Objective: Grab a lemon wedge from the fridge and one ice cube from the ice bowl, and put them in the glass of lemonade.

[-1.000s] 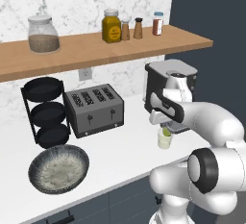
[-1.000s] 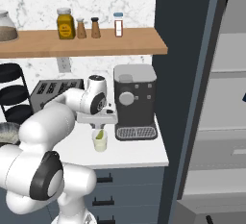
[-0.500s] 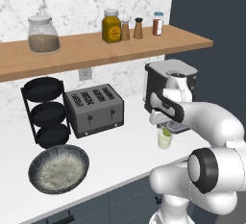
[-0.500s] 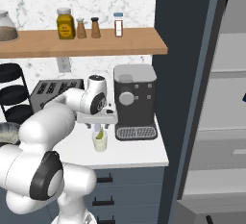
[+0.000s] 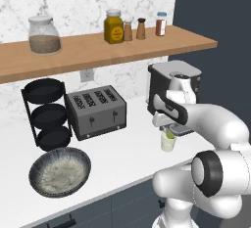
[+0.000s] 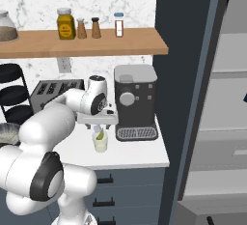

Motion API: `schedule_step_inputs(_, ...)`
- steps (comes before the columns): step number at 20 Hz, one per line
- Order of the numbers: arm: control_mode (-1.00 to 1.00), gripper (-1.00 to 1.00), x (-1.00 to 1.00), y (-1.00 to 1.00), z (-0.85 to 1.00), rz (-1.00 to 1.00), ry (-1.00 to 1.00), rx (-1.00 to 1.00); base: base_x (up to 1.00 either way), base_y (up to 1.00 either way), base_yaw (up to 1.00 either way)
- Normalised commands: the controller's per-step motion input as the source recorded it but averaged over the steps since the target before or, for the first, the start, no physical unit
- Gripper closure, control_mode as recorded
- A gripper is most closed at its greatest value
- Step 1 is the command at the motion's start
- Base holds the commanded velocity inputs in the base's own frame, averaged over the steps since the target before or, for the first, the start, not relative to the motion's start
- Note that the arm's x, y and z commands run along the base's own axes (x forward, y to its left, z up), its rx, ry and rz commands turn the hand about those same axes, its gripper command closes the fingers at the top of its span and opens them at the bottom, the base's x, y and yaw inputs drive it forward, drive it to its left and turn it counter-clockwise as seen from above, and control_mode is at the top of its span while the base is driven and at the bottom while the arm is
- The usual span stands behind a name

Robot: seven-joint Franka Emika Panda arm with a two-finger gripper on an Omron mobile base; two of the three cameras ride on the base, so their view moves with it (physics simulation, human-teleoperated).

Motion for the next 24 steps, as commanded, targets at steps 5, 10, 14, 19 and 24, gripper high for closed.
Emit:
schedule_step_inputs(5, -1.00, -1.00, -0.16, 0.00, 0.15, 0.00, 0.00, 0.00, 0.00, 0.00, 0.00)
schedule_step_inputs(10, -1.00, -1.00, -0.33, 0.00, 0.31, 0.00, 0.00, 0.00, 0.00, 0.00, 0.00)
schedule_step_inputs(14, -1.00, -1.00, -0.31, 0.00, 0.25, 0.00, 0.00, 0.00, 0.00, 0.00, 0.00)
schedule_step_inputs(19, -1.00, -1.00, -0.46, 0.07, 0.28, 0.00, 0.00, 0.00, 0.00, 0.00, 0.00)
schedule_step_inputs(24, -1.00, -1.00, -0.73, 0.18, 0.31, 0.00, 0.00, 0.00, 0.00, 0.00, 0.00)
